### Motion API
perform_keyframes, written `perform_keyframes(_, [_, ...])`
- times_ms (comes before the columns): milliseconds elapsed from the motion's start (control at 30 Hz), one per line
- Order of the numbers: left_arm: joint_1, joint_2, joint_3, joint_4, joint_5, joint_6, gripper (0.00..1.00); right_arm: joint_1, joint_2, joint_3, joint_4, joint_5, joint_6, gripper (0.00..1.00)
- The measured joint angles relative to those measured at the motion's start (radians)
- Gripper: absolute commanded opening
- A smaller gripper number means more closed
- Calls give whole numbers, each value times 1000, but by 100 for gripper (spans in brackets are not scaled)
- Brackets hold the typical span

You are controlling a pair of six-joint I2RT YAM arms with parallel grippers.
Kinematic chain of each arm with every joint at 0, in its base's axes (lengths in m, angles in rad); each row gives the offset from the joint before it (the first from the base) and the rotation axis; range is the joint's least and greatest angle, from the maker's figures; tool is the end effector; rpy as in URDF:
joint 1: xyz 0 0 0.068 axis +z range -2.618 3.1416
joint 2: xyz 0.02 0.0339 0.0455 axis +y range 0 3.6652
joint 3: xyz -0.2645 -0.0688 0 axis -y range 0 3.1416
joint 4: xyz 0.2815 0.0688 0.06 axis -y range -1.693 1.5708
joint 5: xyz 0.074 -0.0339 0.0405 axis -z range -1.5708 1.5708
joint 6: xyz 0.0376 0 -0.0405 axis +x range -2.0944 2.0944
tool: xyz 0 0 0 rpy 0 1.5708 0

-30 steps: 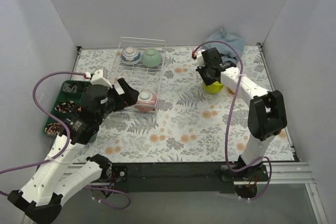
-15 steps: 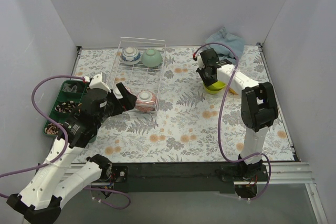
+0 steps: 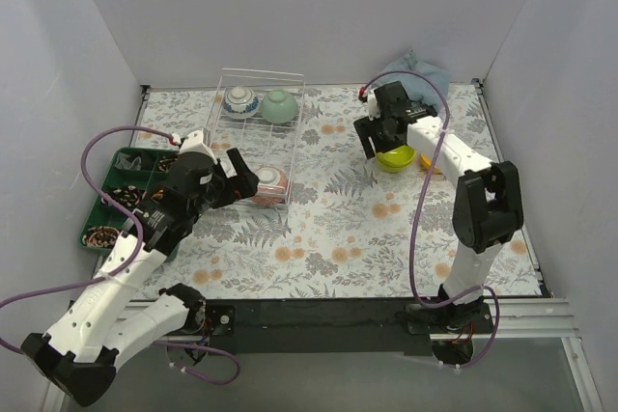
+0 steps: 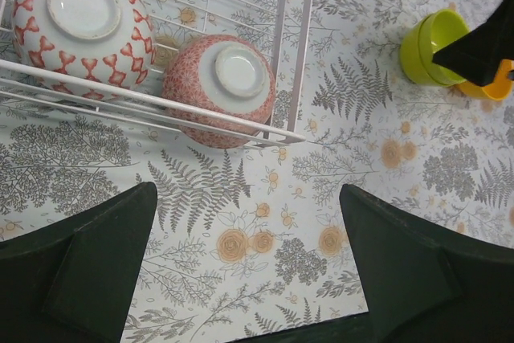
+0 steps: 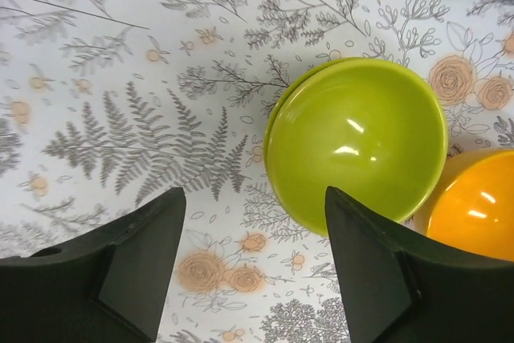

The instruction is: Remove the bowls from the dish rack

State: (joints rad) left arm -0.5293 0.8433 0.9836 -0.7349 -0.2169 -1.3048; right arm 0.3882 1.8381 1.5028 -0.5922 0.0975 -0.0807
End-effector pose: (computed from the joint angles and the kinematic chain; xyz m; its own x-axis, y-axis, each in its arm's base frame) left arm 0.1820 -0.0971 0.3478 -0.4544 -0.8258 -0.3341 -0.3773 0.5181 -0.7676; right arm 0.4107 0.1640 0.2435 -0.7122 -0.3779 -0.5916 -0.3813 0.9158 -0.1260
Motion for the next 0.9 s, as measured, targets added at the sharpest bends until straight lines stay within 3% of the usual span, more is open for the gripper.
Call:
perform_keyframes(267, [0, 163, 72, 2, -5, 52, 98, 0, -274, -80, 18, -124, 53, 82])
perform_keyframes(700, [0, 540, 280, -3, -12, 120, 91, 0, -652, -437, 100, -286, 169, 82])
perform_keyframes(800, [4, 616, 301, -5, -11, 128, 85, 0, -710, -489, 112, -295, 185, 82])
perform_keyframes(900, [8, 669, 308, -1, -13, 137, 71, 0, -758, -525, 120, -299, 191, 82])
